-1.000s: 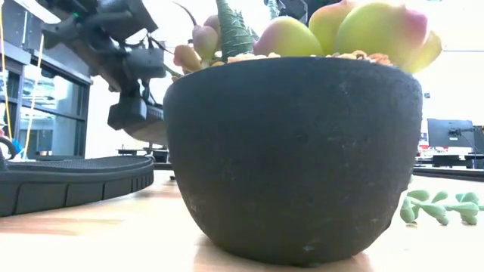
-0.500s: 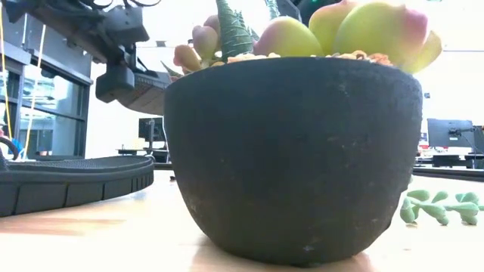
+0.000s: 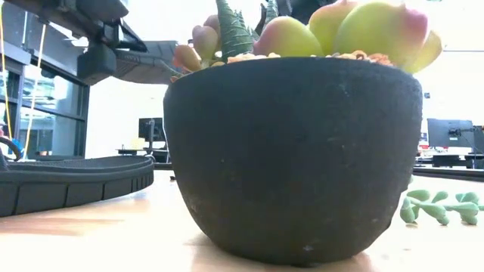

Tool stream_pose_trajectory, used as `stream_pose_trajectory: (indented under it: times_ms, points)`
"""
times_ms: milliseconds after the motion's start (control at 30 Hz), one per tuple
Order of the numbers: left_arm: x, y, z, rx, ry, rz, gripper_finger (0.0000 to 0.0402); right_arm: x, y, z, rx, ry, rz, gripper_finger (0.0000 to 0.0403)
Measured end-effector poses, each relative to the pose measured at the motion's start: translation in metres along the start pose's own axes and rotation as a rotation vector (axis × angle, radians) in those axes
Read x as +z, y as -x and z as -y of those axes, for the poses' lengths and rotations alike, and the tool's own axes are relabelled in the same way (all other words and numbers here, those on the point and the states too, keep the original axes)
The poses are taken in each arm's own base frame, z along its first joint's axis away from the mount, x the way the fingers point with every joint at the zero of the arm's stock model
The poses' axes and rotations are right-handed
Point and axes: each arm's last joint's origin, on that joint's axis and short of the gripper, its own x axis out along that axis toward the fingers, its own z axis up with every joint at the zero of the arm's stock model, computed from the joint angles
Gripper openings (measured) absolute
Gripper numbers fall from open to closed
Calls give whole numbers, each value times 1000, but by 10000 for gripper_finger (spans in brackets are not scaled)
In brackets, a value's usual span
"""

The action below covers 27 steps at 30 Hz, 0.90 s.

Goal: Pick and place slides into the shelf
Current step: Put the top black slide on the shelf

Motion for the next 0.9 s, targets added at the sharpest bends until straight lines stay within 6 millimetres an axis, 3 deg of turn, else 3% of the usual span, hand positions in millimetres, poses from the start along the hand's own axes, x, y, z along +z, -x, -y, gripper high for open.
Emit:
stream_pose_trajectory:
  times_ms: [233, 600, 900]
  points:
    - [12, 8, -9, -9, -6, 40, 4, 16, -4, 15, 89, -77, 120, 169]
    - [14, 10, -11, -11, -15, 48, 5, 18, -10, 44, 79, -271, 96, 173]
    - [15, 10, -11, -11, -17, 48, 5, 17, -16, 74, 151, -429, 52, 252]
